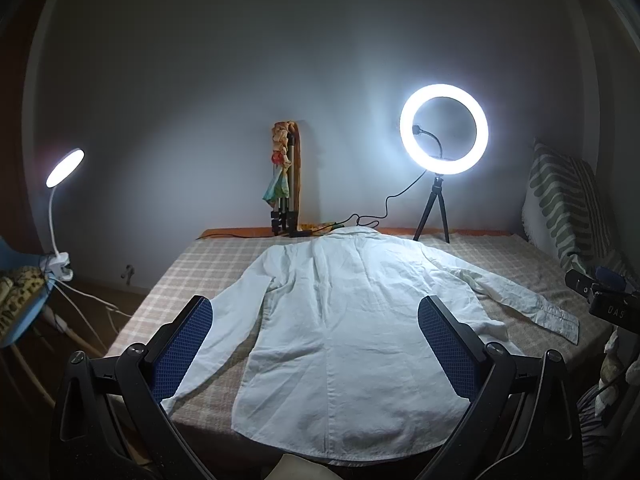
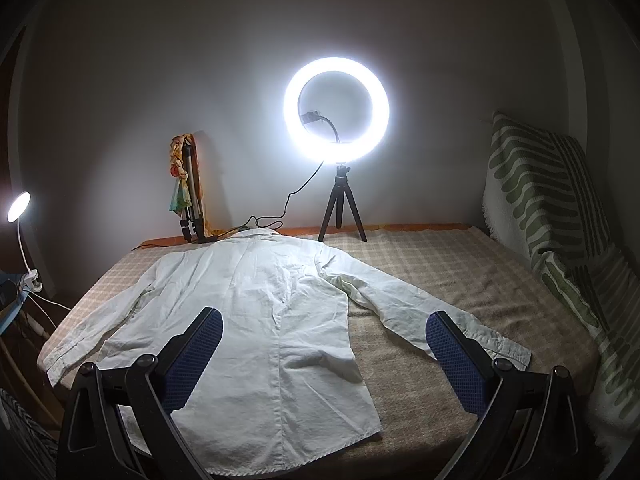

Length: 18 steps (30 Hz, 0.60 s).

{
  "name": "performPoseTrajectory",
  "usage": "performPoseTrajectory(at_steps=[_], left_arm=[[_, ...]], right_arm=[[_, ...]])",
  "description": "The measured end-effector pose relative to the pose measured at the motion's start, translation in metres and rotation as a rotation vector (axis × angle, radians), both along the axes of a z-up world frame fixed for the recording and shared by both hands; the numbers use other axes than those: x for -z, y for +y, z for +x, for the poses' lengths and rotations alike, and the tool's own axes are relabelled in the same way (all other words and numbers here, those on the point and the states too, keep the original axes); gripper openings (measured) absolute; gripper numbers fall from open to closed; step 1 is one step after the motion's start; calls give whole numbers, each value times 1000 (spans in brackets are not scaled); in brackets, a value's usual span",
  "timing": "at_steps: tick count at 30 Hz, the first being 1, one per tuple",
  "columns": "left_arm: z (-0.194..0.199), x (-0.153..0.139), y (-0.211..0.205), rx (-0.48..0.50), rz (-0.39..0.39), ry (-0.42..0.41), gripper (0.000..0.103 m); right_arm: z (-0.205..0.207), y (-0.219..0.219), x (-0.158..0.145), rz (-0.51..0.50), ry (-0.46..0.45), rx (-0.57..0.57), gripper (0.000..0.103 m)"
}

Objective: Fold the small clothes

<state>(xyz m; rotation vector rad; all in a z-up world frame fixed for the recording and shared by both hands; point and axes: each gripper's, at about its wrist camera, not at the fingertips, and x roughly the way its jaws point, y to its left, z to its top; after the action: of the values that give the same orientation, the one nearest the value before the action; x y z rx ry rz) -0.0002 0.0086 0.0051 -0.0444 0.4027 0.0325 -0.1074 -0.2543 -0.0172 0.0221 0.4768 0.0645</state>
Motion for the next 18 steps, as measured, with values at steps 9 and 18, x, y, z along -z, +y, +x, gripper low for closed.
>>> performPoseTrajectory(at_steps=[9, 18], left_arm=[[0, -1, 0, -1, 1, -1, 102], [0, -1, 0, -1, 1, 0, 102]], right_arm=[[0, 0, 0, 0, 0, 1, 103], [1, 0, -1, 1, 2, 1, 103]])
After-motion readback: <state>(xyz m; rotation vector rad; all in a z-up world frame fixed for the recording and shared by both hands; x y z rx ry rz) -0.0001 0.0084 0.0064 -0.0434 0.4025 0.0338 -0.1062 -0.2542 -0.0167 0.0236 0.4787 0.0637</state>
